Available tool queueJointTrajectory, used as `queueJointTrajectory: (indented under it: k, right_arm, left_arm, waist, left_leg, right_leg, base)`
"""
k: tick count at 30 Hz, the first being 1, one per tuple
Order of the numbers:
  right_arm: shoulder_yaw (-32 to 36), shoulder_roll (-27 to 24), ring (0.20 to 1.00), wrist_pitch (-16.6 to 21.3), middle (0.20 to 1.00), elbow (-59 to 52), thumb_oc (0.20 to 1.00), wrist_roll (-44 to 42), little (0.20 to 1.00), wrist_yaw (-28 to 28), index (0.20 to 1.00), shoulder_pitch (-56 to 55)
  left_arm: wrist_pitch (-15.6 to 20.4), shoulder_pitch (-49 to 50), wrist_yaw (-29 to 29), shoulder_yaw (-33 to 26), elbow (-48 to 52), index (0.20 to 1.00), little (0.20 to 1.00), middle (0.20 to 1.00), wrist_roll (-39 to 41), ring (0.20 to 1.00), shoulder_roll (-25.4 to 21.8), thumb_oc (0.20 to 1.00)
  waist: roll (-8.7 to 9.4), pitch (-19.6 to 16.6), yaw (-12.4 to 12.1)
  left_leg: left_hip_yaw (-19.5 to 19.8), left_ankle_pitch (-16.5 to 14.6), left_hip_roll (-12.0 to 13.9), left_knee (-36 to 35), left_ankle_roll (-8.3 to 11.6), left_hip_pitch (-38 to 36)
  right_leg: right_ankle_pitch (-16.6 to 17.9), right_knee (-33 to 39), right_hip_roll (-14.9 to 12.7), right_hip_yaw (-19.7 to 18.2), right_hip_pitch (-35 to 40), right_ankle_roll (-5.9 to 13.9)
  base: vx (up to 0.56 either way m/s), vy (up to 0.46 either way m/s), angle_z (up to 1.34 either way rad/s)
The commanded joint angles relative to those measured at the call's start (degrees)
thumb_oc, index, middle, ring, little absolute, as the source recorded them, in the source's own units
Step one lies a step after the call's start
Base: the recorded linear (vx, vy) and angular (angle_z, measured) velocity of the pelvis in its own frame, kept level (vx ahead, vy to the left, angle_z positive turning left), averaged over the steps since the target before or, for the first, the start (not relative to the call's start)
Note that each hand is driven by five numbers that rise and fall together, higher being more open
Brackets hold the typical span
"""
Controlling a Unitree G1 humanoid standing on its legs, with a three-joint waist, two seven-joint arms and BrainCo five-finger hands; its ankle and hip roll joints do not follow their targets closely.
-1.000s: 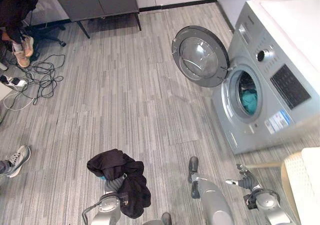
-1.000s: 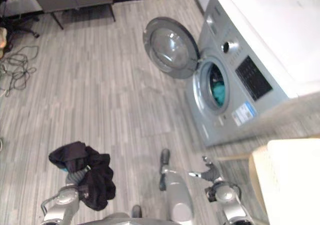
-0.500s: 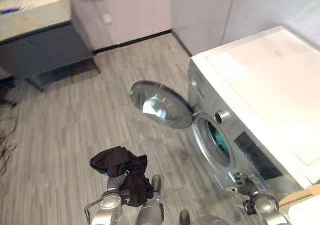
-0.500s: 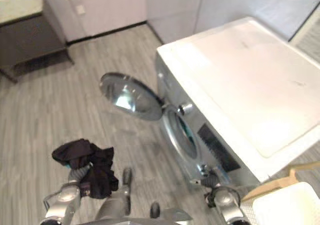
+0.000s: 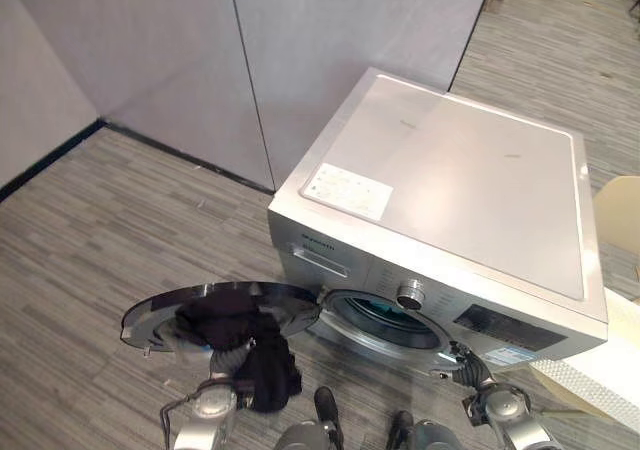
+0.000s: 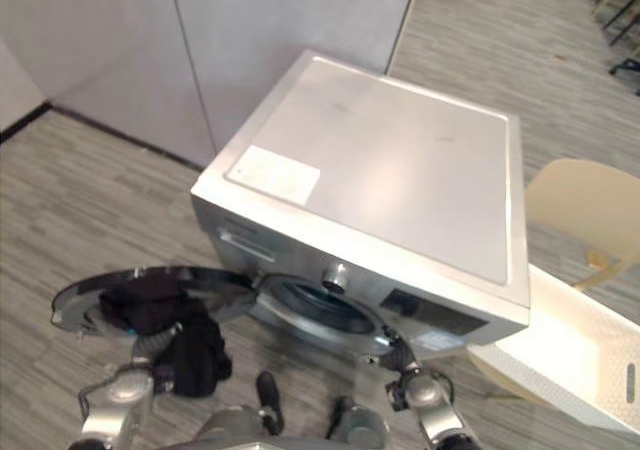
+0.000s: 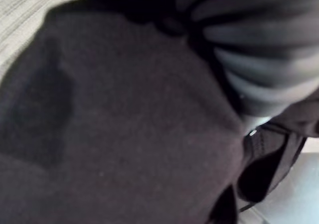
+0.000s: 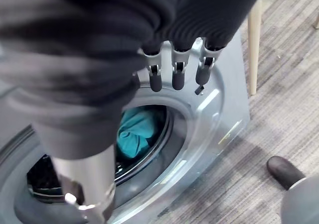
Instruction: Grab the laundry basket,head to the washer,open it,put in the laundry and shut it.
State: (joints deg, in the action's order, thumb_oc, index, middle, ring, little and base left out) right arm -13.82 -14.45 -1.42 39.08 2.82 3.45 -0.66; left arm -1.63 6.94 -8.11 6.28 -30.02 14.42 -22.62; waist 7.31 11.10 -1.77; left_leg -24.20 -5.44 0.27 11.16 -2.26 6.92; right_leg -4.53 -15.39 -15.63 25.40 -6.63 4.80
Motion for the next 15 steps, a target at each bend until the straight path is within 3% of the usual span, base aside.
queueJointTrajectory:
  k: [1, 5, 6, 7, 8, 9, 10, 12, 14, 15]
  right_arm:
    - [2.5, -5.1, 1.000, 1.9, 1.000, 1.1, 1.000, 1.1, 1.000, 0.7, 1.000, 2.2]
    - [3.3, -6.1, 1.000, 1.7, 1.000, 1.5, 1.000, 0.0, 1.000, 1.4, 1.000, 1.2]
    - [3.0, -6.8, 1.000, 1.5, 1.000, 1.7, 1.000, -0.3, 1.000, 2.0, 1.000, 1.2]
    - [3.1, -6.8, 1.000, 1.5, 1.000, 1.7, 1.000, -0.3, 1.000, 2.0, 1.000, 1.3]
    - [2.9, -7.1, 1.000, 1.4, 1.000, 2.7, 1.000, -0.4, 1.000, 2.1, 1.000, 1.6]
    - [2.9, -7.1, 1.000, 1.4, 1.000, 2.7, 1.000, -0.4, 1.000, 2.1, 1.000, 1.6]
    - [2.8, -7.4, 1.000, 1.4, 1.000, 3.0, 1.000, -0.5, 1.000, 2.5, 1.000, 2.1]
    - [2.5, -7.4, 1.000, 1.6, 1.000, 3.5, 1.000, -0.3, 1.000, 2.7, 1.000, 2.7]
    - [2.3, -7.0, 1.000, 1.6, 1.000, 3.7, 1.000, -1.4, 1.000, 3.5, 1.000, 4.3]
    - [2.3, -7.0, 1.000, 1.6, 1.000, 3.7, 1.000, -1.4, 1.000, 3.5, 1.000, 4.4]
  left_arm:
    - [2.7, -3.8, 0.6, 0.0, 2.3, 0.200, 0.200, 0.200, -4.4, 0.200, -0.6, 0.200]
    - [2.6, -4.6, 1.6, 1.4, 2.9, 0.200, 0.200, 0.200, -4.8, 0.200, -0.3, 0.200]
    - [2.7, -5.3, 1.1, 2.5, 3.0, 0.200, 0.200, 0.200, -4.5, 0.200, 0.2, 0.200]
    - [2.7, -5.4, 1.1, 2.5, 3.0, 0.200, 0.200, 0.200, -4.5, 0.200, 0.2, 0.200]
    - [2.7, -5.9, 0.9, 3.2, 3.0, 0.200, 0.200, 0.200, -4.1, 0.200, 0.9, 0.200]
    - [2.7, -5.9, 0.9, 3.2, 2.9, 0.200, 0.200, 0.200, -4.1, 0.200, 0.9, 0.200]
    - [2.8, -6.3, 0.7, 3.6, 3.1, 0.200, 0.200, 0.200, -4.1, 0.200, 1.0, 0.200]
    - [2.9, -6.9, 0.5, 4.6, 3.2, 0.200, 0.200, 0.200, -4.0, 0.200, 1.0, 0.200]
    - [3.0, -9.0, 0.4, 6.9, 3.6, 0.200, 0.200, 0.200, -4.0, 0.200, 0.5, 0.200]
    - [3.1, -9.1, 0.4, 6.9, 3.5, 0.200, 0.200, 0.200, -4.0, 0.200, 0.5, 0.200]
  waist:
    - [-2.88, -0.9, 1.6]
    - [-2.33, 0.3, 2.5]
    - [-2.81, 1.7, 1.7]
    - [-2.77, 1.6, 1.7]
    - [-3.07, 1.9, 1.1]
    - [-3.01, 1.8, 1.1]
    - [-3.25, 2.1, 0.5]
    - [-3.11, 2.6, 1.1]
    - [-3.15, 4.2, 3.1]
    - [-3.12, 4.1, 2.9]
  left_leg:
    - [3.4, 6.9, 5.7, -7.0, 5.48, -6.2]
    - [3.9, 7.2, 8.7, 0.4, 7.02, -3.9]
    - [10.7, 7.5, 7.4, 2.9, 7.27, -2.1]
    - [10.8, 7.8, 7.3, 2.7, 7.22, -1.9]
    - [17.0, 5.6, 4.7, 1.3, 7.08, -0.7]
    - [17.0, 5.9, 4.6, 1.1, 7.02, -0.6]
    - [21.1, 5.2, 2.6, -0.6, 6.90, 0.4]
    - [22.2, 4.7, 2.4, -0.3, 6.44, 0.7]
    - [20.1, 3.8, 2.2, -0.7, 4.76, 2.1]
    - [19.9, 3.7, 2.2, -0.5, 4.72, 2.3]
  right_leg:
    - [4.6, 6.5, 7.8, -7.9, 3.0, 1.75]
    - [5.1, 9.4, 9.3, -8.3, 4.1, 0.11]
    - [4.2, 9.7, 10.3, -10.4, 4.5, -0.59]
    - [4.5, 9.8, 10.3, -10.3, 4.3, -0.62]
    - [3.9, 10.0, 10.9, -12.7, 4.4, -0.38]
    - [4.2, 10.2, 10.8, -12.7, 4.2, -0.37]
    - [4.3, 9.9, 11.3, -14.6, 3.8, -0.01]
    - [4.6, 8.7, 11.6, -17.0, 1.7, 0.31]
    - [5.9, 5.7, 11.2, -19.4, -4.1, 0.93]
    - [5.8, 5.5, 11.2, -19.7, -4.4, 0.95]
  base:
    - [0.02, -0.125, -0.37]
    - [0.01, -0.113, 0.26]
    - [-0.03, 0.031, -0.14]
    - [-0.02, 0.046, -0.14]
    - [-0.01, 0.013, -0.81]
    - [0.03, 0.026, -0.86]
    - [0.02, 0.030, -1.16]
    - [-0.05, 0.050, -0.64]
    - [-0.26, 0.138, -0.97]
    - [-0.32, 0.148, -0.79]
